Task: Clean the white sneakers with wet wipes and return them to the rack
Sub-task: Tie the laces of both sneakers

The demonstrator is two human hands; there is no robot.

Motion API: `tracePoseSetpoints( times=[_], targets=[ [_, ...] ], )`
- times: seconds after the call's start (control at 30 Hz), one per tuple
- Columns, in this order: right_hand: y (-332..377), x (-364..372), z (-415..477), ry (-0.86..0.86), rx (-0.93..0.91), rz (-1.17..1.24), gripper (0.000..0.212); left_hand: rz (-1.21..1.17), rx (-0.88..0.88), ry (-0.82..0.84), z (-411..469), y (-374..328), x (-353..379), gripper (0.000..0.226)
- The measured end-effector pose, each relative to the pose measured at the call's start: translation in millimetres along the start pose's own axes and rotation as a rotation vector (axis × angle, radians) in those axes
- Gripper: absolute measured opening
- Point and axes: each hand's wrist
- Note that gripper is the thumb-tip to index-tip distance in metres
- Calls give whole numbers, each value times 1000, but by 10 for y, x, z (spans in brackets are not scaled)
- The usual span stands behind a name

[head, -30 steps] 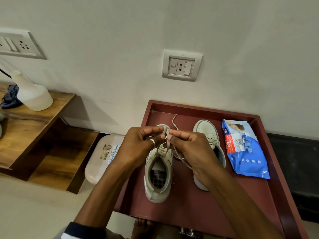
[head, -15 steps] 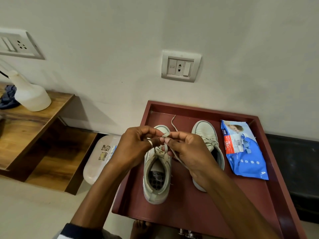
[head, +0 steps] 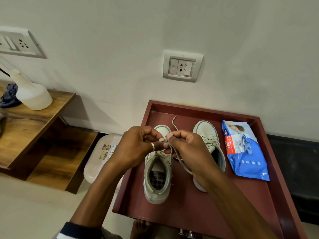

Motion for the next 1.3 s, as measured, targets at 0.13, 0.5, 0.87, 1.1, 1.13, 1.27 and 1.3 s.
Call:
tracePoseSetpoints(
  times=[0.13,0.5,0.87,1.1,1.13,1.27,1.3],
  targets=[
    [-11,21,9,-18,19,-8,8,107,42,39,15,32,-62,15],
    [-9,-2,3,8,-81,-309,17,121,70,-24,12,12,-28,11],
    [-4,-30,-8,81,-192,-600,3,100,-34,-83,13,-7,65,5],
    [-79,-10,37,-209,-446,-673,19,-106,-170,-183,20,-4,48,2],
    [-78,-14,39,-219,-517,-674,17,-143,-186,-188,14,-16,51,1],
    [-73,-40,34,-249,-677,-739,6,-254,-231,-172,-4,-49,55,8],
    [-76,-48,37,-259,-672,-729,5,-269,-236,-157,-13,-56,51,11]
  ],
)
Point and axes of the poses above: each hand's wrist, its own z-axis towards the middle knuckle, its own x-axis out of the palm, y = z × x, and after that the axes turned 11 degrees about -z, right-handed
